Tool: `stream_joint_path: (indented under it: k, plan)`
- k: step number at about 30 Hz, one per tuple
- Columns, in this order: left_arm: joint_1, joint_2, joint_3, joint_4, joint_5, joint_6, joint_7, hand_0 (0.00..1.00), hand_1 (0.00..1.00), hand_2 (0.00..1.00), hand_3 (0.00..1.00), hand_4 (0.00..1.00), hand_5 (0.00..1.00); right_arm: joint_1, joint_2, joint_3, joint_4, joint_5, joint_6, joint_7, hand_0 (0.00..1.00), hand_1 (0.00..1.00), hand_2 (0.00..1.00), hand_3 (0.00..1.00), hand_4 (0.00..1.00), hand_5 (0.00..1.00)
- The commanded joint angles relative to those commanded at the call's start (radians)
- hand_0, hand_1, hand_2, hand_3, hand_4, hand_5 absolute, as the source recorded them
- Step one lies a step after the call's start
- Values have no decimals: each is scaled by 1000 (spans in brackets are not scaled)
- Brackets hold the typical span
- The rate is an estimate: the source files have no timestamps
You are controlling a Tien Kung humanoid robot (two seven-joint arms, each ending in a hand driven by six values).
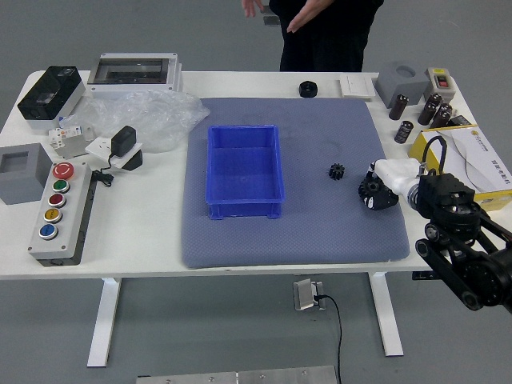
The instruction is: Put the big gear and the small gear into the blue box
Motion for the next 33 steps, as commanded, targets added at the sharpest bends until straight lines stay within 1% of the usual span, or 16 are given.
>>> stream_joint_path:
  k: [1,6,8,11,18,22,25,27,30,33]
  plan:
    - [0,0,0,0,0,0,0,826,789,784,767,669,373,1,0,2,1,0,-3,0,590,507,530,608,481,311]
    - [-1,1,0,0,-1,1,0,826,789,784,767,669,373,7,-3,16,20,0,-14,-2,590,507,530,608,481,311]
    - [-1,1,0,0,-2,1,0,826,789,784,767,669,374,8,-4,23,32,0,-17,-4,590,507,526,603,461,308]
    - [-1,1,0,0,-4,1,-1,826,789,784,767,669,374,10,-7,41,67,0,-17,-8,590,507,526,603,461,308]
    - [0,3,0,0,-6,2,-1,826,789,783,767,668,373,30,-17,83,196,0,-7,-18,592,506,523,602,459,303]
    - [0,3,0,0,-6,2,-1,826,789,784,766,667,374,49,-13,99,272,0,-5,-18,597,505,522,599,458,293]
    - [0,4,0,0,-6,1,0,826,789,784,766,667,373,66,3,108,311,0,-11,-14,596,504,522,598,459,288]
    - [0,4,0,0,-5,1,0,826,789,784,766,667,373,78,19,111,322,0,-15,-10,596,504,522,598,459,288]
    - [0,4,0,0,-3,0,0,826,789,784,766,667,373,98,53,110,318,0,-21,-4,596,504,522,598,459,288]
    - [1,4,1,0,-1,-1,1,826,789,783,766,666,372,121,97,101,297,0,-27,3,595,505,521,597,462,286]
